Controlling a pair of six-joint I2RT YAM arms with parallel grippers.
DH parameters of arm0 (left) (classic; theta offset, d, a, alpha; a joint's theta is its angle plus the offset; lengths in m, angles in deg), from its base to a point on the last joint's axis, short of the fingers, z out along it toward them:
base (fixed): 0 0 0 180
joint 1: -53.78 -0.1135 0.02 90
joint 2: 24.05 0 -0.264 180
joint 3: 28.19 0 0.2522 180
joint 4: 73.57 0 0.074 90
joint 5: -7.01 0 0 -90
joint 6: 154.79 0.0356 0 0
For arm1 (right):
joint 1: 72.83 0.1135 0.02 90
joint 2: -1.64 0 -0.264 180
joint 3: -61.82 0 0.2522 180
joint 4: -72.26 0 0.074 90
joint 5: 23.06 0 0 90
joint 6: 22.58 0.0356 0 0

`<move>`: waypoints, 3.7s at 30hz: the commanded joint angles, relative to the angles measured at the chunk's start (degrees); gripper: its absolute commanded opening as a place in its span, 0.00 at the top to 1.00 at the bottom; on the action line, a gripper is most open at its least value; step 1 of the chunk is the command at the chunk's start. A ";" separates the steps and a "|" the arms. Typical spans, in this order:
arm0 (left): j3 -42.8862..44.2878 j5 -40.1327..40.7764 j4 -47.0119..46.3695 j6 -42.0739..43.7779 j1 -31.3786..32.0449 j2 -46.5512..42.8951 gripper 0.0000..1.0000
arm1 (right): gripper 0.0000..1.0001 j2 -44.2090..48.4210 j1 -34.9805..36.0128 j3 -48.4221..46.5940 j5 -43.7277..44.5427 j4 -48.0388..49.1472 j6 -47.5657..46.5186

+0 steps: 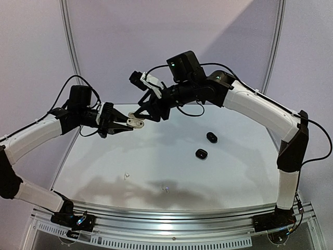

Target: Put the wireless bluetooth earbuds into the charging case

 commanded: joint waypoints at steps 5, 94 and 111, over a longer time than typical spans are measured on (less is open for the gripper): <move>-2.21 -1.93 -0.52 -2.72 0.89 -1.95 1.00 | 0.48 -0.47 -1.12 -0.39 1.24 1.53 1.50; -6.71 -1.73 -34.15 -46.25 0.10 0.33 1.00 | 0.48 -3.83 -1.52 -4.65 -4.48 -1.98 2.17; -5.02 2.95 -11.00 -6.17 1.80 -2.10 1.00 | 0.49 -4.14 -2.25 -4.75 -4.53 0.24 4.61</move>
